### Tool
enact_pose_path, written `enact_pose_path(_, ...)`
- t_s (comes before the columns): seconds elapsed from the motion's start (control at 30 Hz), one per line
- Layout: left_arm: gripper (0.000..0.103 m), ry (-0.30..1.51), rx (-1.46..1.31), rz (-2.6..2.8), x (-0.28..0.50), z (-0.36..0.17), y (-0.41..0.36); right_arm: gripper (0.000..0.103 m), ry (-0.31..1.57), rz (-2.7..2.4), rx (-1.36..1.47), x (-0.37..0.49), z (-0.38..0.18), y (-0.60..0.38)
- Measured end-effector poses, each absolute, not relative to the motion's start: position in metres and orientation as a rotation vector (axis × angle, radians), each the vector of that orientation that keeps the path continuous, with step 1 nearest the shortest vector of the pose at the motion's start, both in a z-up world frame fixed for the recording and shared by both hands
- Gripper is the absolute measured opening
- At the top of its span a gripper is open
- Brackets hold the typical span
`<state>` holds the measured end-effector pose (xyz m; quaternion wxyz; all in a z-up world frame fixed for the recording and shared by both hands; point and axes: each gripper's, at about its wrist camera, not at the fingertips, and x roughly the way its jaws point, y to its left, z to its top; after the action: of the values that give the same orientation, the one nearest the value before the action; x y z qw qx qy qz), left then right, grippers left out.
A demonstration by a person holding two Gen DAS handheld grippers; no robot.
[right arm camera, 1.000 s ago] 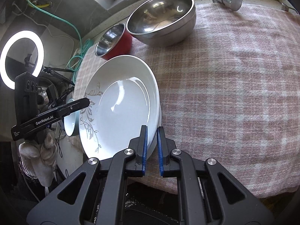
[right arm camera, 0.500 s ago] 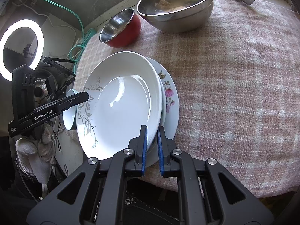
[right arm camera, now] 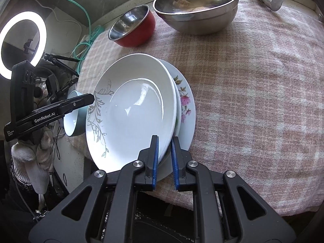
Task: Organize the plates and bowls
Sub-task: 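Lower the grey-leaf plate onto the stack and open the right gripper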
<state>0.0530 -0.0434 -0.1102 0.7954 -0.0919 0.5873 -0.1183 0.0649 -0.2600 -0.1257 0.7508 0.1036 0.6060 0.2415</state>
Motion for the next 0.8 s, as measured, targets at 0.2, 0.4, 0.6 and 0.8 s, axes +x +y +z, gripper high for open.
enact_pose_path(0.2, 0.016, 1.262, -0.199, -0.254, 0.052, -0.11, -0.044, 0.015, 1.301, 0.511, 0.117, 0.06, -0.122, -0.251)
enact_pose_path(0.4, 0.016, 1.262, -0.198, -0.256, 0.052, -0.11, -0.045, 0.021, 1.289, 0.515, 0.031, 0.056, -0.119, -0.243)
enact_pose_path(0.6, 0.016, 1.262, -0.202, -0.258, 0.052, -0.109, -0.044, 0.021, 1.297, 0.523, -0.009, 0.054, -0.118, -0.24)
enact_pose_path(0.8, 0.016, 1.263, -0.209, -0.254, 0.053, -0.109, -0.042, 0.021, 1.299, 0.534, 0.014, 0.053, -0.116, -0.243)
